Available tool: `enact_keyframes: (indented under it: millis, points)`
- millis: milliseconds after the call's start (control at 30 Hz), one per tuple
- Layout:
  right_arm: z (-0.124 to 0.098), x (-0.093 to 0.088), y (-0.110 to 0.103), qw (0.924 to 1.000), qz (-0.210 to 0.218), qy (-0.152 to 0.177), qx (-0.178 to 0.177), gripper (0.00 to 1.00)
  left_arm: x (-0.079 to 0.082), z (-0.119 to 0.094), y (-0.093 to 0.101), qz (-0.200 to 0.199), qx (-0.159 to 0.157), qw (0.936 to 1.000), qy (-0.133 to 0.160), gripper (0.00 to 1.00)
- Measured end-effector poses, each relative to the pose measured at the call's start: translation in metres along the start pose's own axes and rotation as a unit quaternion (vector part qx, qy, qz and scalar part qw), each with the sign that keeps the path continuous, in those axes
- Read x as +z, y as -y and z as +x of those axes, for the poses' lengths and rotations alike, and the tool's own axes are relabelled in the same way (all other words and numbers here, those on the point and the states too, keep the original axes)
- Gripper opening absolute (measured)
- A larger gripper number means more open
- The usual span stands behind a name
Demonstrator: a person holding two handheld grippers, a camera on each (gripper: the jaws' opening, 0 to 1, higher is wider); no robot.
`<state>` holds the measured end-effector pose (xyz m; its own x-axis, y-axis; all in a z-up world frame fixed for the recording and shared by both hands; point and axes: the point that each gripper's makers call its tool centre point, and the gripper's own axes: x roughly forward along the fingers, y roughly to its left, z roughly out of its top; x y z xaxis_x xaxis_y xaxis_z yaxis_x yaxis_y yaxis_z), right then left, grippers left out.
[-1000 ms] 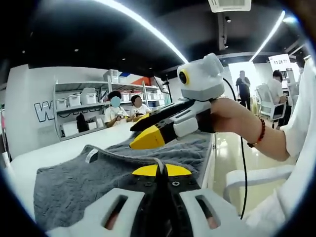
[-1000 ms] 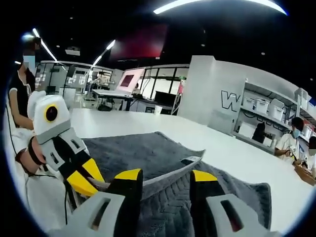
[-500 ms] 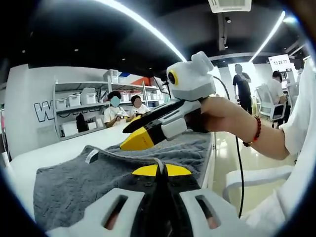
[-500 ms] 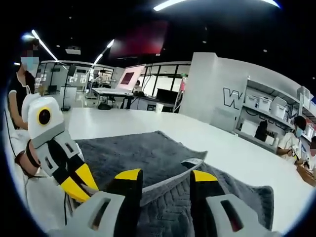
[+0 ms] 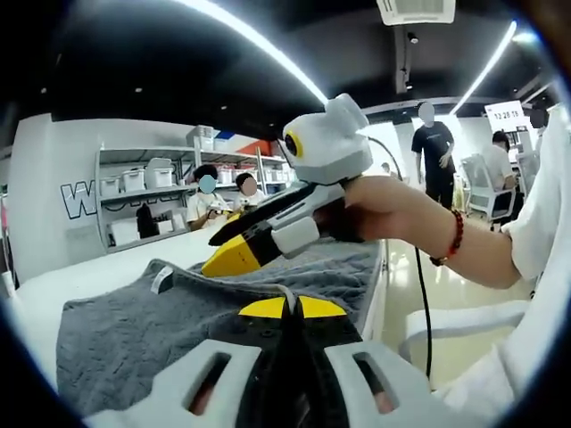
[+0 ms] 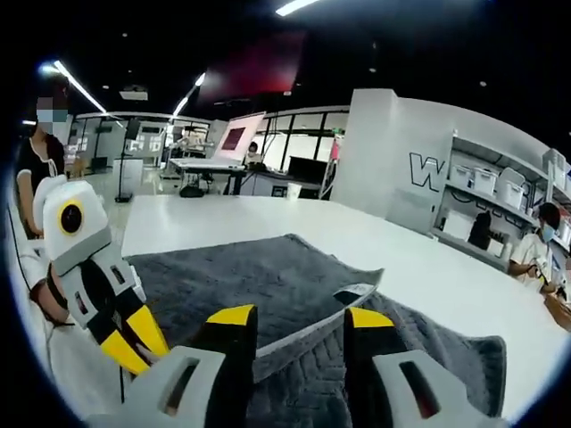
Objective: Open the folded towel by lifting each exposed corner and separating the folded layers until the towel lies flat within the target outline without major curled edges
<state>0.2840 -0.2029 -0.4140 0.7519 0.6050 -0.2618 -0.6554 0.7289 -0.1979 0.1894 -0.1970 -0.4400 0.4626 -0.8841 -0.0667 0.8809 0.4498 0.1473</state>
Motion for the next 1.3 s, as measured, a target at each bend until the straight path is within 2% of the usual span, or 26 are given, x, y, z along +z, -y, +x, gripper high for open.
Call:
enact_keyframes:
  millis: [400, 533, 600, 867, 1300]
  points:
    - [0.008, 0.000, 0.009, 0.9999, 0.005, -0.009, -0.003, 0.34, 0.000, 0.000, -0.003, -0.005, 0.000, 1.0000, 0.002, 0.03]
    - [0.010, 0.003, 0.008, 0.9999, 0.011, -0.001, 0.001, 0.33, -0.001, 0.000, -0.004, -0.009, 0.001, 1.0000, 0.002, 0.03]
    - [0.010, 0.009, 0.015, 0.9995, 0.017, 0.021, -0.016, 0.30, -0.002, 0.000, -0.005, -0.010, 0.001, 0.9999, 0.002, 0.03]
    - [0.014, -0.001, 0.018, 0.9994, 0.031, 0.006, -0.013, 0.32, -0.004, -0.001, -0.004, -0.011, 0.002, 0.9999, 0.001, 0.03]
    - [0.022, -0.005, 0.016, 0.9994, 0.034, -0.003, -0.011, 0.32, -0.005, -0.001, -0.002, -0.014, 0.003, 0.9999, 0.001, 0.03]
